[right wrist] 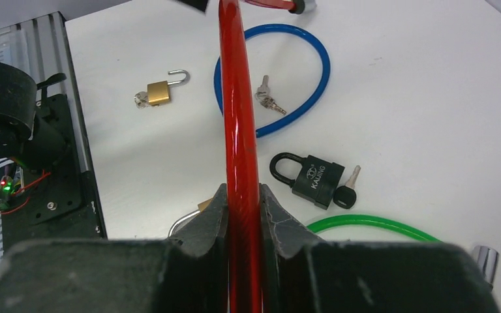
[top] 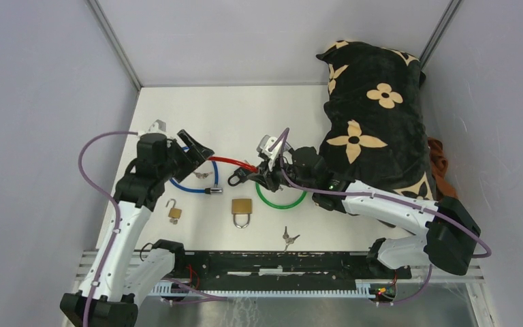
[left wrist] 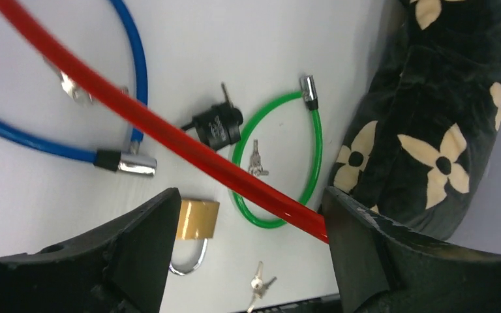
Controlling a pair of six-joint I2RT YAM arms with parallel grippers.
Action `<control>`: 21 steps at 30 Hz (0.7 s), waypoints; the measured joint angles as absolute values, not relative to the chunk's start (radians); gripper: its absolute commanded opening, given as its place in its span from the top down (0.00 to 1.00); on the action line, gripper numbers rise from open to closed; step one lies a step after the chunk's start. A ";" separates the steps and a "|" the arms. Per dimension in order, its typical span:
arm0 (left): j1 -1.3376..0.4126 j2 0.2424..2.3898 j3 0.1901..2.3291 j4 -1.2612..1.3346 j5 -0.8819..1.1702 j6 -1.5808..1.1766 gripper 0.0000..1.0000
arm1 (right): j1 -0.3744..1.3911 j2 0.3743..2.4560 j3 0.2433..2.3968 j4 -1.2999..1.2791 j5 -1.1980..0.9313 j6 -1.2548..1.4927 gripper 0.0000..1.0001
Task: Lock with the key
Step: Pick up the lock from the center of the board.
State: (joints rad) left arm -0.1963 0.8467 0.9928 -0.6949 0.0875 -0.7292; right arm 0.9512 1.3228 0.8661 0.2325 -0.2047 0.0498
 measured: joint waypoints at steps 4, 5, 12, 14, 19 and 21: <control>-0.161 0.856 0.853 -0.641 0.171 -0.908 0.09 | 0.979 1.323 0.862 0.239 -0.204 0.047 1.00; -0.155 0.858 0.828 -0.621 0.193 -0.943 0.09 | 0.985 1.324 0.861 0.239 -0.205 0.046 1.00; -0.146 0.864 0.746 -0.480 0.292 -1.080 0.32 | 1.027 1.352 0.860 0.253 -0.219 0.017 1.00; -0.145 0.864 0.733 -0.455 0.299 -1.099 0.63 | 1.035 1.369 0.862 0.254 -0.227 0.001 1.00; -0.142 0.859 0.715 -0.419 0.318 -1.119 0.98 | 1.055 1.402 0.865 0.235 -0.256 -0.046 0.61; -0.142 0.848 0.714 -0.411 0.320 -1.073 0.98 | 1.060 1.399 0.865 0.228 -0.271 -0.074 0.52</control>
